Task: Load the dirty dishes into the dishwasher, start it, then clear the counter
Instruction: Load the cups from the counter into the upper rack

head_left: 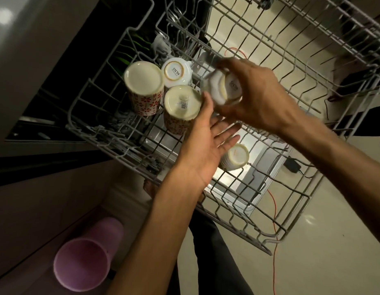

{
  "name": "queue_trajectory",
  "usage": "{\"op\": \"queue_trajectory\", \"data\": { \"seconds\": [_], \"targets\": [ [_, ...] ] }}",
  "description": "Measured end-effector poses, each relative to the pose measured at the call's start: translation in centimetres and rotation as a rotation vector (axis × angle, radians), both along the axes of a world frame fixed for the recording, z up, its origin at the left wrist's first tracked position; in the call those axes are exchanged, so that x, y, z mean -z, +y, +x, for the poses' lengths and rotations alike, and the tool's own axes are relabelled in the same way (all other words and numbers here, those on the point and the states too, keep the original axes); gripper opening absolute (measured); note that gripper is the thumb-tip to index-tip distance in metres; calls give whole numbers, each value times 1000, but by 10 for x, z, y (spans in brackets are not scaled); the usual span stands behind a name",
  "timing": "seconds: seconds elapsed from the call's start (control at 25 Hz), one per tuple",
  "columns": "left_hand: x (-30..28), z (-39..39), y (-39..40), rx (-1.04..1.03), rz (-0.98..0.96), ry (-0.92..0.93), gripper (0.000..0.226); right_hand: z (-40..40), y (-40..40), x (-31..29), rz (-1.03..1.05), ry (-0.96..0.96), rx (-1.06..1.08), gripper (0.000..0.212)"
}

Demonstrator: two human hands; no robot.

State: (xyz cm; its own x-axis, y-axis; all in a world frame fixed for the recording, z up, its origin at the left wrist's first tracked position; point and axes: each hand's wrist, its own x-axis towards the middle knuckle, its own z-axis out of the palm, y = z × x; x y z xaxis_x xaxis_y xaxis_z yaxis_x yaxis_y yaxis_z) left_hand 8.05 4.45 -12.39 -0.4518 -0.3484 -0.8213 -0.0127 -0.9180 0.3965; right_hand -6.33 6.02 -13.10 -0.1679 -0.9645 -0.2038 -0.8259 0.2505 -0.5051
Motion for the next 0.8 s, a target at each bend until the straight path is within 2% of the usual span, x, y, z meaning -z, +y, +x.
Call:
{"op": "queue_trajectory", "data": {
  "seconds": [0.2, 0.56, 0.8],
  "targets": [
    [4, 13, 14, -10, -284, -259, 10, -2, -30, 20, 147, 100, -41, 82],
    [1, 29, 15, -61, -307, -274, 11, 7, -45, 42, 310, 107, -36, 85],
    [4, 33, 16, -67, -352, -304, 6, 12, -47, 63, 289, 170, -61, 82]
  ]
}}
